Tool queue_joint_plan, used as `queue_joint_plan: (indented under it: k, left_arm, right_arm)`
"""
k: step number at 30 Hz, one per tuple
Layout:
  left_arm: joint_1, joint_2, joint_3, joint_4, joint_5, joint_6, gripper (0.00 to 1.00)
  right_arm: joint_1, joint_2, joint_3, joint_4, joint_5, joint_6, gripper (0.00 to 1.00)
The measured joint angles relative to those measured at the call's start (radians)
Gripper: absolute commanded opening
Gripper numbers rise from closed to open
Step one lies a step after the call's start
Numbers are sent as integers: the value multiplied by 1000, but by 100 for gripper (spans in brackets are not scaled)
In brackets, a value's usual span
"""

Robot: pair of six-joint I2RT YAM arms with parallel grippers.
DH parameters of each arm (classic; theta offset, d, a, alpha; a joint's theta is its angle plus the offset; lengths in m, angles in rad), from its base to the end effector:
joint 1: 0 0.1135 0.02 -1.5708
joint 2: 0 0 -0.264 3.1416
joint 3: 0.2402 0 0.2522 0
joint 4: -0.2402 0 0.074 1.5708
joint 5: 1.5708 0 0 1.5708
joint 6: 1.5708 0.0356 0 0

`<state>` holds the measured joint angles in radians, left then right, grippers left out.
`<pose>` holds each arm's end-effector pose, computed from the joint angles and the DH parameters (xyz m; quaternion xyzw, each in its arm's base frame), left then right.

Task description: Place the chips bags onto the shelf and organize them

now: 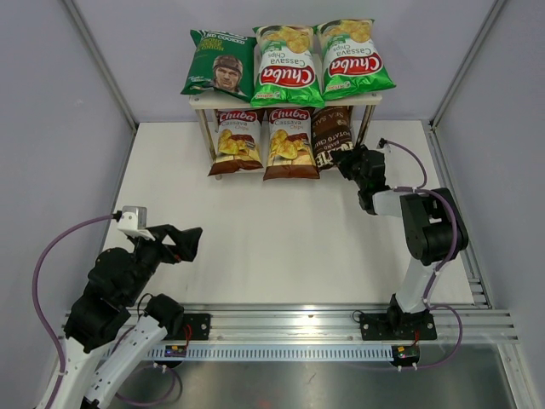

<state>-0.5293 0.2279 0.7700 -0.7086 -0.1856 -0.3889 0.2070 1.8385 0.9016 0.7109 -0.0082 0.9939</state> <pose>0.0458 -0.0192 0.3329 -0.0064 0.7625 -0.2216 0.6078 0.3817 0.0805 0.1817 0.2976 0.7235 0.3546 0.5121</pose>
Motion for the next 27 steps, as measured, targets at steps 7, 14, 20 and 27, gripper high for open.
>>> queue_joint_plan:
  k: [7,14,20,27]
  left_arm:
    - [0,0,-1,0,0,0,99]
    - [0,0,-2,0,0,0,99]
    - [0,0,-5,0,0,0,99]
    - [0,0,-7,0,3,0,99]
  right_arm:
    - [-30,52,13,51,-86,116,4]
    - [-40,81,12,91,-139,212,4]
    - [-40,90,-15,135,-142,280,14]
    - [-40,82,-55,163,-124,322,32]
